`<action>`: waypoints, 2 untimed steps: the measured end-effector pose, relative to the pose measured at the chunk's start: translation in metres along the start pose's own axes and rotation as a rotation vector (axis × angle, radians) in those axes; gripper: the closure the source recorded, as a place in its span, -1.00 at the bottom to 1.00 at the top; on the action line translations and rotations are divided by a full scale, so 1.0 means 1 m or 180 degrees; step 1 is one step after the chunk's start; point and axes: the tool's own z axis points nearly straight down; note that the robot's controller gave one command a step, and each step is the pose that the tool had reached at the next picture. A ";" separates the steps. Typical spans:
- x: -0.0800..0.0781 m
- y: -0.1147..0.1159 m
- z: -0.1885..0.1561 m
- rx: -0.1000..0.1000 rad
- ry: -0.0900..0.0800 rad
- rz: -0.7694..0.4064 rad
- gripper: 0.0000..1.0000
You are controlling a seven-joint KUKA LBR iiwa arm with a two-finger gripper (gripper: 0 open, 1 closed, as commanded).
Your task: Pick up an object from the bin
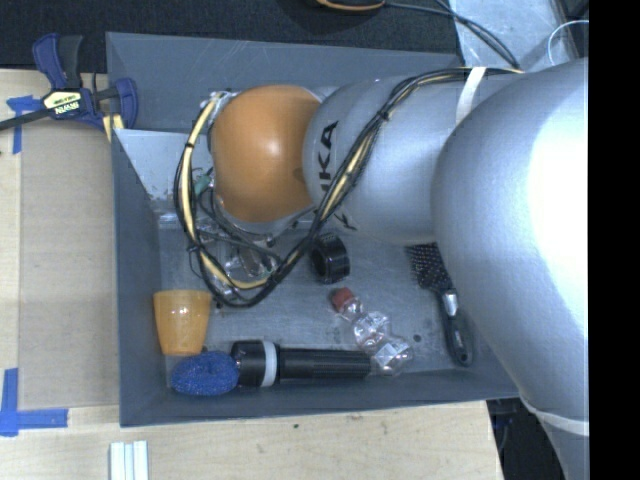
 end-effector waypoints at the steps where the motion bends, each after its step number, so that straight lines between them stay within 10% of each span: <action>1: 0.016 0.024 -0.038 -0.0001 -0.0033 -0.0283 -1.00; 2: 0.007 0.025 0.019 0.0003 0.0018 -0.1183 -1.00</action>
Offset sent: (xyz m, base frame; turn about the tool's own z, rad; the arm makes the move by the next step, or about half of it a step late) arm -0.0128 0.0243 -0.0178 -0.3732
